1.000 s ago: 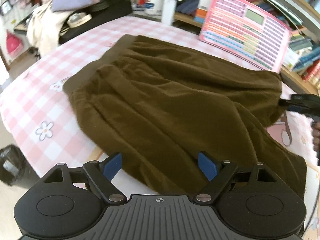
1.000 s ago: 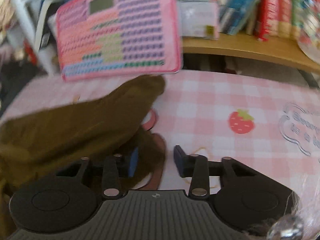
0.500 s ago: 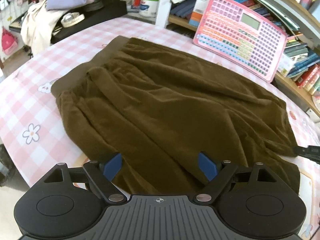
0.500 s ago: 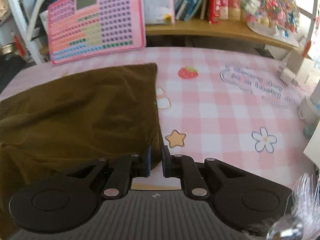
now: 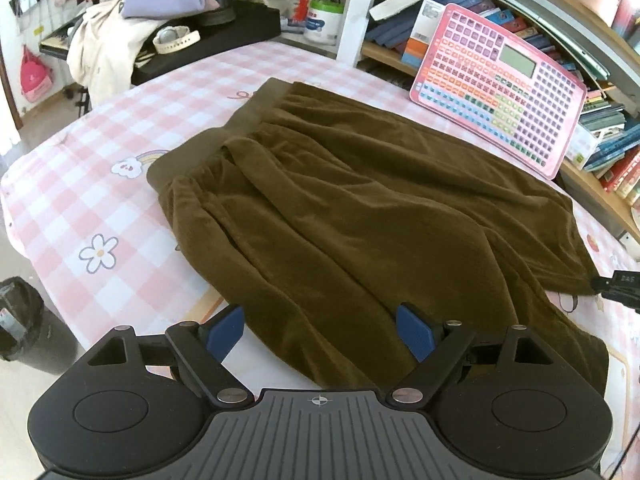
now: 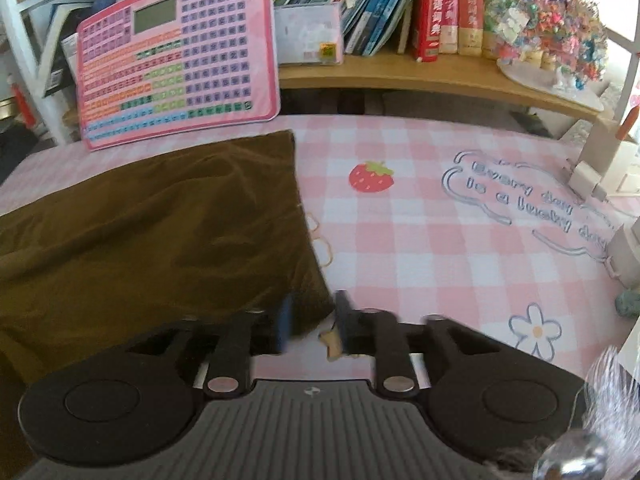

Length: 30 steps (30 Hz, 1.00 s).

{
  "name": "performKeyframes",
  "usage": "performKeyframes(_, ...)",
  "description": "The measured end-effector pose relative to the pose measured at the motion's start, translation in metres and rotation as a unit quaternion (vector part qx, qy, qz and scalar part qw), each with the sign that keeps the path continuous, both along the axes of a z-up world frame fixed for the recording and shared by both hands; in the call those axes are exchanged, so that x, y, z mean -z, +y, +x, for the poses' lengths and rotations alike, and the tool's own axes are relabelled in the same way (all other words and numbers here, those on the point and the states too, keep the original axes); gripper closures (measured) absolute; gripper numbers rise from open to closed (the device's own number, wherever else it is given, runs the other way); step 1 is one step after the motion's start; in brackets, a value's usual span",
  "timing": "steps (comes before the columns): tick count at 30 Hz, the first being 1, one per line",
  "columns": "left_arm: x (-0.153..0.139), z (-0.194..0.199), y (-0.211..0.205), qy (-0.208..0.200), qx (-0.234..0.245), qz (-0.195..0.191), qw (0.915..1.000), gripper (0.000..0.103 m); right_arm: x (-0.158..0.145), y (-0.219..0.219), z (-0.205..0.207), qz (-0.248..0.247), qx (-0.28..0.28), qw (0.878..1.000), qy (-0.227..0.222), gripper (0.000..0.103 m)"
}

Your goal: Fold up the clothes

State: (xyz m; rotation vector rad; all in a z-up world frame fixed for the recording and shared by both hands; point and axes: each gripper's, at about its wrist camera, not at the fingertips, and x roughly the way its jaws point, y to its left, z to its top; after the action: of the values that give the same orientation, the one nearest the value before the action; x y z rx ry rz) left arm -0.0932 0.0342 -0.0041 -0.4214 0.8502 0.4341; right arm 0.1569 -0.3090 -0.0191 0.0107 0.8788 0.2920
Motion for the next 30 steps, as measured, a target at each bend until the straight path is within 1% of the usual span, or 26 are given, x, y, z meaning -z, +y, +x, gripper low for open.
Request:
performKeyframes(4, 0.0, 0.001, 0.007, -0.005, -0.005, 0.001, 1.0, 0.017, -0.011, -0.006, -0.032, 0.011, -0.036, 0.999, -0.008, 0.074)
performKeyframes(6, -0.001, 0.004, 0.006, -0.009, -0.004, 0.003, 0.9999, 0.017, -0.012, -0.005, -0.049, 0.018, -0.068, 0.998, -0.004, 0.074)
performKeyframes(8, 0.0, 0.006, 0.003, -0.012, 0.005, 0.005, 0.9999, 0.017, -0.01, -0.003, -0.062, 0.016, -0.086, 0.996, -0.004, 0.074)
performKeyframes(10, 0.001, 0.008, 0.0, -0.014, 0.014, 0.008, 0.9998, 0.017, -0.009, -0.004, -0.071, 0.007, -0.083, 0.996, -0.007, 0.074)
performKeyframes(14, 0.006, 0.009, -0.004, -0.013, 0.023, 0.008, 0.9996, 0.017, -0.007, -0.014, -0.08, 0.011, -0.066, 0.998, -0.004, 0.074)
performKeyframes(20, 0.008, 0.015, -0.013, -0.013, 0.035, 0.002, 0.9993, 0.017, -0.006, -0.017, -0.085, 0.015, -0.068, 0.998, -0.003, 0.066)
performKeyframes(24, 0.009, 0.016, -0.021, -0.011, 0.046, 0.001, 0.9989, 0.017, -0.004, -0.017, -0.087, 0.016, -0.069, 0.997, 0.001, 0.066)
performKeyframes(30, 0.002, 0.014, -0.02, -0.015, 0.043, 0.007, 0.9989, 0.017, -0.006, -0.025, -0.086, 0.016, -0.063, 0.998, -0.004, 0.065)
